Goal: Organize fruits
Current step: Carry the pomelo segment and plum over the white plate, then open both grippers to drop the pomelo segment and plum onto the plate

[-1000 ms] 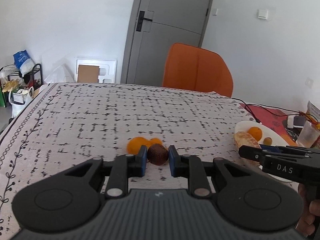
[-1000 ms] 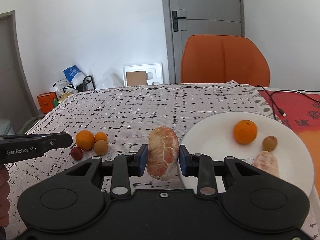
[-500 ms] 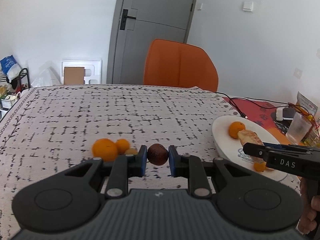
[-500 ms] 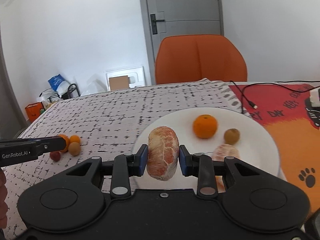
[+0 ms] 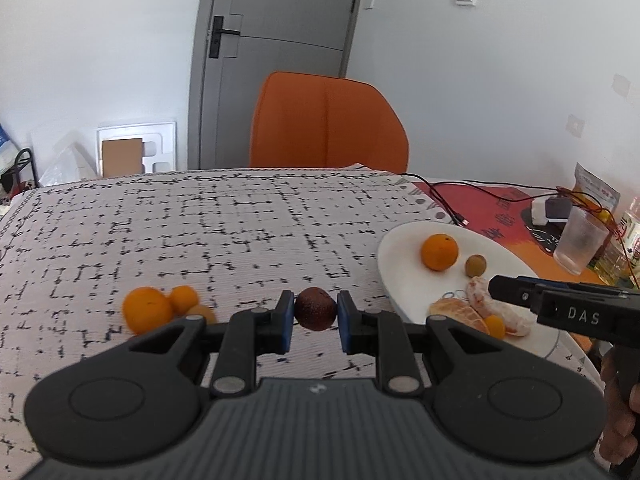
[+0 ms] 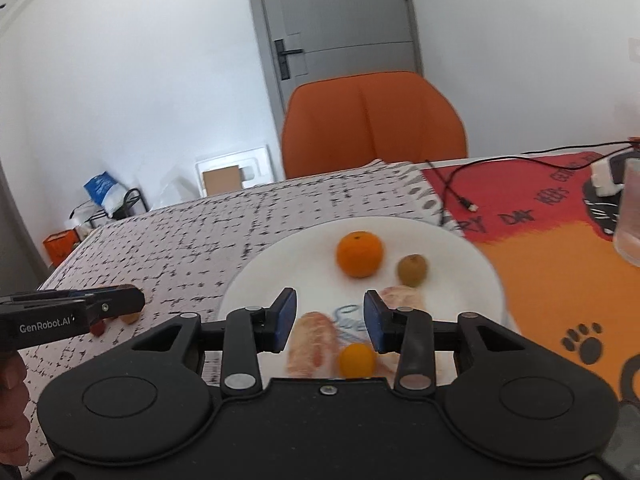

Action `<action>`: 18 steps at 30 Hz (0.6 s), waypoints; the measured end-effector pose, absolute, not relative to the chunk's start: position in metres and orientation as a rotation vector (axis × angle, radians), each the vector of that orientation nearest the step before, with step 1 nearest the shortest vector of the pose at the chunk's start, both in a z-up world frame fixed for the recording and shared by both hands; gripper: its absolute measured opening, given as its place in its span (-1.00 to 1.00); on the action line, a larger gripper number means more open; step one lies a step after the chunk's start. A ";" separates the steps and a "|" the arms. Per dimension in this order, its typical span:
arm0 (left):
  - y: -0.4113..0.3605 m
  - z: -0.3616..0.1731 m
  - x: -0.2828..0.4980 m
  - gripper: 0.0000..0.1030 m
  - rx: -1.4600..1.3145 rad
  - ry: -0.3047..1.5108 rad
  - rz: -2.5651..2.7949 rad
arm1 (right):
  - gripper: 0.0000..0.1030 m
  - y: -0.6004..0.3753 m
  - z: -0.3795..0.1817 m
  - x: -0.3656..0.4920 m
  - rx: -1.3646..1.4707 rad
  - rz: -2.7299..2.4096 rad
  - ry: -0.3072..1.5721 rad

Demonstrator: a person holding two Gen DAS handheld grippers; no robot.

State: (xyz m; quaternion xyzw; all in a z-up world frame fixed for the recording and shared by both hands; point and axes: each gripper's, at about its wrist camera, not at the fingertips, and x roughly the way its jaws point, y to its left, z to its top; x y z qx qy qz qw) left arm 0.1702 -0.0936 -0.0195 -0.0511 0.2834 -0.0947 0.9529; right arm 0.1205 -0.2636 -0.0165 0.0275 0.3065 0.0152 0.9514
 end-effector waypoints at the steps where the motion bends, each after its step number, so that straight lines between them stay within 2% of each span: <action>1: -0.096 -0.019 0.171 -0.59 -0.101 0.577 -0.197 | -0.25 -0.268 -0.016 0.120 0.062 0.022 0.622; 18: -0.155 -0.014 0.183 -0.59 -0.031 0.566 -0.300 | -0.25 -0.313 -0.011 0.097 0.111 -0.042 0.601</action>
